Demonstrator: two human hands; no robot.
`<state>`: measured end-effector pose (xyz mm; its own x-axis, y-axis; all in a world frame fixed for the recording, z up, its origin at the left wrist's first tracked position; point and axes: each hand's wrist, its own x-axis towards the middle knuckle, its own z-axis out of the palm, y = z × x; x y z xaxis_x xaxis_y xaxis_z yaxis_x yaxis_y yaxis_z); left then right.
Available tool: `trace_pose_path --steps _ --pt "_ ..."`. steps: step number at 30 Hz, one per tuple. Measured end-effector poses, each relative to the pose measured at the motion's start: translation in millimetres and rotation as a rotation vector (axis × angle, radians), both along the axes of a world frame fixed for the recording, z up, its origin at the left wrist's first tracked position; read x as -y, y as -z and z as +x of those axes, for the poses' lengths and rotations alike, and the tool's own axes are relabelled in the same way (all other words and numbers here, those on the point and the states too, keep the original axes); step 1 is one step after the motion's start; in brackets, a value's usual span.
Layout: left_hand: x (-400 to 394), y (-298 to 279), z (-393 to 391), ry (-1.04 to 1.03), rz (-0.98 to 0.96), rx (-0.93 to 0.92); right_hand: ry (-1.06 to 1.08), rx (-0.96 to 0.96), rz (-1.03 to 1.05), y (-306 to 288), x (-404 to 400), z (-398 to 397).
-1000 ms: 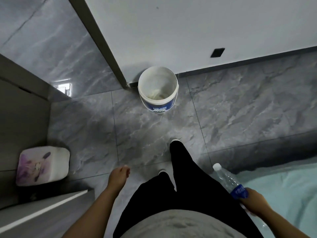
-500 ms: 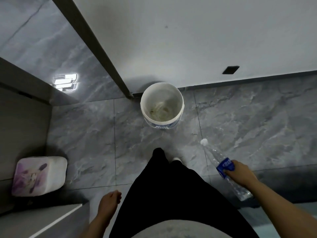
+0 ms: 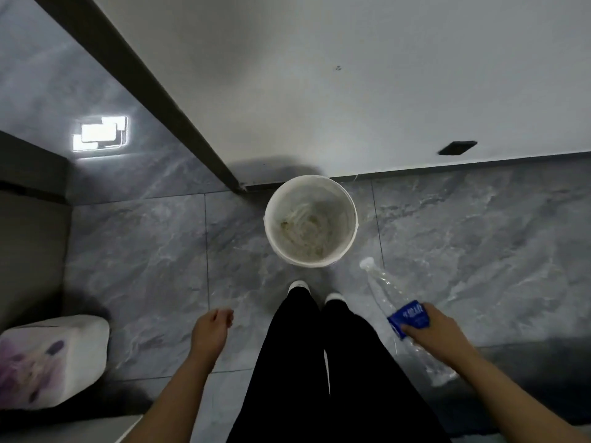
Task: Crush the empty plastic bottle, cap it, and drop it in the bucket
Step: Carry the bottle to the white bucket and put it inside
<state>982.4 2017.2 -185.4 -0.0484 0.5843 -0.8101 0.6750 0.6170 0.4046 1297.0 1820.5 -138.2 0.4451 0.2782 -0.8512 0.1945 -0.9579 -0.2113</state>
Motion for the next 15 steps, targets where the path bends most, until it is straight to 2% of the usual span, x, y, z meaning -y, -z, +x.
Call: trace_pose_path --steps 4,10,15 --pt "-34.3 42.4 48.9 -0.002 0.061 -0.013 0.030 -0.061 0.126 34.5 -61.5 10.3" --pt "-69.8 137.4 108.4 -0.017 0.122 -0.028 0.084 -0.163 0.255 127.9 -131.5 27.0" --pt "-93.8 211.8 136.3 0.247 0.288 -0.157 0.088 -0.203 0.309 212.7 -166.2 31.5"
